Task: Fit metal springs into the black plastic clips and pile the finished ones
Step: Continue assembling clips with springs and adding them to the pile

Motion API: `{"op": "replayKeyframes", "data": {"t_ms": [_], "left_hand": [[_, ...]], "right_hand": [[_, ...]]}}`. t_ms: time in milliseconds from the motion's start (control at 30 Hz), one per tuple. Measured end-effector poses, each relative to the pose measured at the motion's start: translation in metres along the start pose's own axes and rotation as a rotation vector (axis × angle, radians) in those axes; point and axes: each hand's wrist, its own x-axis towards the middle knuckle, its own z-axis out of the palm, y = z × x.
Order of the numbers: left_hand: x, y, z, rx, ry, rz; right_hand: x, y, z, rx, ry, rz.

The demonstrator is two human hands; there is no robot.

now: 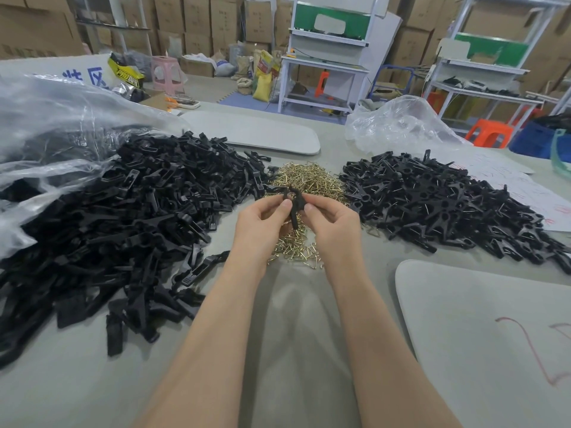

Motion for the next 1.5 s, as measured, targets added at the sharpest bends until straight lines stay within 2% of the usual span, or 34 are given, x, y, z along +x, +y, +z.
{"op": "replayKeyframes", "data": {"t_ms": [400,600,767,1167,1267,1400,1500], "left_hand": [[-0.001,0.000,0.002,0.034,-0.024,0.058],[-0.001,-0.001,0.002,0.059,-0.032,0.087],[0.000,-0.004,0.001,0.055,-0.024,0.061],[-0.002,-0.002,0.000,0.012,-0.058,0.023],[-0.004,0.001,-0.002,-0.061,-0.095,-0.031],[-0.006,0.007,-0.002,-0.219,-0.184,-0.115],[-0.007,0.008,-0.002,-0.178,-0.248,-0.126]], "right_hand": [[0.000,0.004,0.001,-0.098,0.095,-0.029],[0.001,0.003,0.000,-0.066,0.044,-0.002],[0.002,0.002,-0.002,-0.033,0.087,0.011],[-0.001,-0.001,-0.002,-0.002,0.010,0.044],[-0.001,-0.004,-0.004,0.050,-0.015,0.091],[0.000,-0.009,-0.009,0.233,-0.107,0.218],[0.000,-0.012,-0.012,0.356,-0.154,0.300]]}}
